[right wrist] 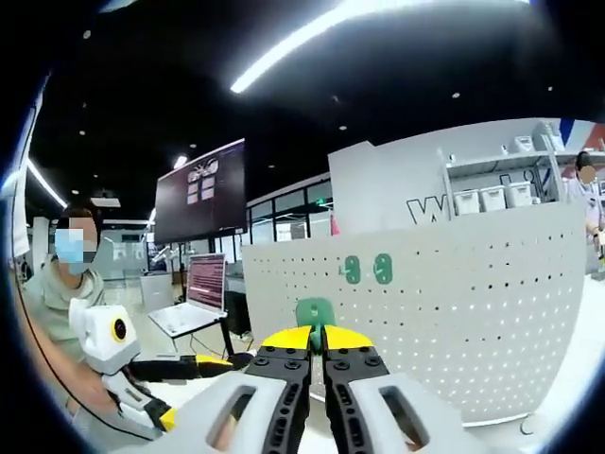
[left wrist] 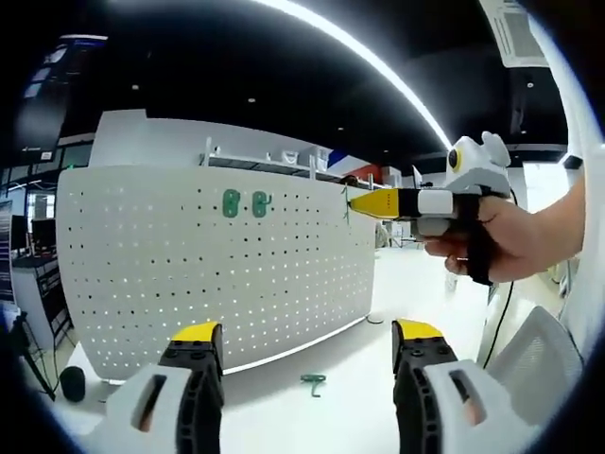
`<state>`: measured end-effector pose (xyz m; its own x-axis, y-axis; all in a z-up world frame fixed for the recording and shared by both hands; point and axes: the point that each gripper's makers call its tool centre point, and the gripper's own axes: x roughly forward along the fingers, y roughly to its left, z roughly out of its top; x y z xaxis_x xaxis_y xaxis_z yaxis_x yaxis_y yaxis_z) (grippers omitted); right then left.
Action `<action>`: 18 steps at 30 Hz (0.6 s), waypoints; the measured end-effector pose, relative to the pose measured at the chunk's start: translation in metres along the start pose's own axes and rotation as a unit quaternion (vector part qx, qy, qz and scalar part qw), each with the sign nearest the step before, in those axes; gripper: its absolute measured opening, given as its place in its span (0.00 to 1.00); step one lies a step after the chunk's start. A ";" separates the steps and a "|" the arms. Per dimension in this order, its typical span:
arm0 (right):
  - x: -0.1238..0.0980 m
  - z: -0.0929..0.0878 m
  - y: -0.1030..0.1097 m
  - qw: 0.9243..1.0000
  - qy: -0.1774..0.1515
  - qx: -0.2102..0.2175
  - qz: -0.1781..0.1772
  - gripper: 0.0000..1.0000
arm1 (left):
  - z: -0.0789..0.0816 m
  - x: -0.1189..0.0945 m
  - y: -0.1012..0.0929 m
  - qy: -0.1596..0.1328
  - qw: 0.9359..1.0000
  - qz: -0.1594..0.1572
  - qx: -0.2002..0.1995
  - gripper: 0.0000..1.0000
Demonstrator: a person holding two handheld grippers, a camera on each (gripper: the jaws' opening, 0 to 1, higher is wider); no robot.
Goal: Insert the hook assembly into the mounting plate slot until the hook locks in place.
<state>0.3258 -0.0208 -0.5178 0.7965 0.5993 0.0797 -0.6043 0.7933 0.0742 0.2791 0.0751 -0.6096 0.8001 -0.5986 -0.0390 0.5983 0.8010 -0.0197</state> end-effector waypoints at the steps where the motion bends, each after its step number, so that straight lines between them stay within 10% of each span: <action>1: 0.001 0.001 -0.002 1.000 -0.001 0.000 -0.001 0.01 | 0.000 0.000 0.000 -0.001 1.000 0.000 -0.001 0.75; 18: 0.015 0.004 -0.038 0.999 0.006 -0.013 -0.047 0.01 | -0.006 0.000 0.010 0.003 1.000 0.004 -0.006 0.75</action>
<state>0.3612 -0.0425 -0.5156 0.8497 0.5238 0.0612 -0.5268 0.8482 0.0552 0.2850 0.0829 -0.6157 0.8043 -0.5926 -0.0442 0.5918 0.8055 -0.0313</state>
